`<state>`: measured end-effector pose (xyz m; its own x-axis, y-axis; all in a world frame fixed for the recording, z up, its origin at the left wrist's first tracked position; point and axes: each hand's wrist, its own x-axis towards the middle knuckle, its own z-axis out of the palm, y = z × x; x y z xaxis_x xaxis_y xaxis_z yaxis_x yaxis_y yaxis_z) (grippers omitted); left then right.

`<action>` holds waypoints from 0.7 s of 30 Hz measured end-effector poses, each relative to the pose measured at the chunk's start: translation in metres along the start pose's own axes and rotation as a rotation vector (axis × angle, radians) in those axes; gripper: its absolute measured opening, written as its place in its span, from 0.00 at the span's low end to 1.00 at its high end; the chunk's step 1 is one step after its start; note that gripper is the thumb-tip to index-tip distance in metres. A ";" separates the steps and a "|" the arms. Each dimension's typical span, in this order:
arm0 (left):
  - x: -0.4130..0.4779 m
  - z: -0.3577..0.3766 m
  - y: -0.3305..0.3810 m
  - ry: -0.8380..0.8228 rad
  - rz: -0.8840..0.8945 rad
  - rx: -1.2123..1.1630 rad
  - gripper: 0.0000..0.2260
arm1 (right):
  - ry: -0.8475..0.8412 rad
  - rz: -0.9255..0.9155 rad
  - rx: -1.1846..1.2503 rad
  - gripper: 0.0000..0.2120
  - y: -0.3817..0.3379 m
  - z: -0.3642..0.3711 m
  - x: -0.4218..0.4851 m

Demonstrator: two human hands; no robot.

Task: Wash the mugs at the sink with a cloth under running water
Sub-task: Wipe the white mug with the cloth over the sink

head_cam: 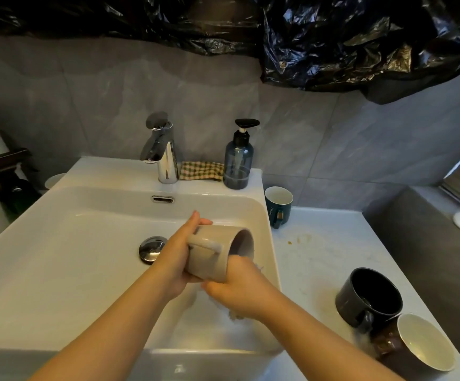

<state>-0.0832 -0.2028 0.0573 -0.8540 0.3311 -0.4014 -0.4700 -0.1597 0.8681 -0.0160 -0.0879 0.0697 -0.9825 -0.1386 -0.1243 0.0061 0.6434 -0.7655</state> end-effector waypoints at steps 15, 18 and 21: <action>-0.012 -0.006 0.009 -0.083 -0.108 -0.086 0.17 | -0.017 0.080 0.175 0.19 0.007 -0.009 0.006; -0.009 0.006 0.013 0.064 -0.099 0.006 0.09 | 0.033 0.055 0.124 0.18 0.003 0.001 0.002; -0.004 0.012 0.002 0.224 0.371 0.217 0.02 | 0.081 0.331 1.042 0.15 -0.007 -0.004 0.008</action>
<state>-0.0782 -0.1938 0.0643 -0.9934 0.0763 -0.0854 -0.0875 -0.0240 0.9959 -0.0246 -0.0901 0.0767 -0.9122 -0.0015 -0.4096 0.3888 -0.3183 -0.8646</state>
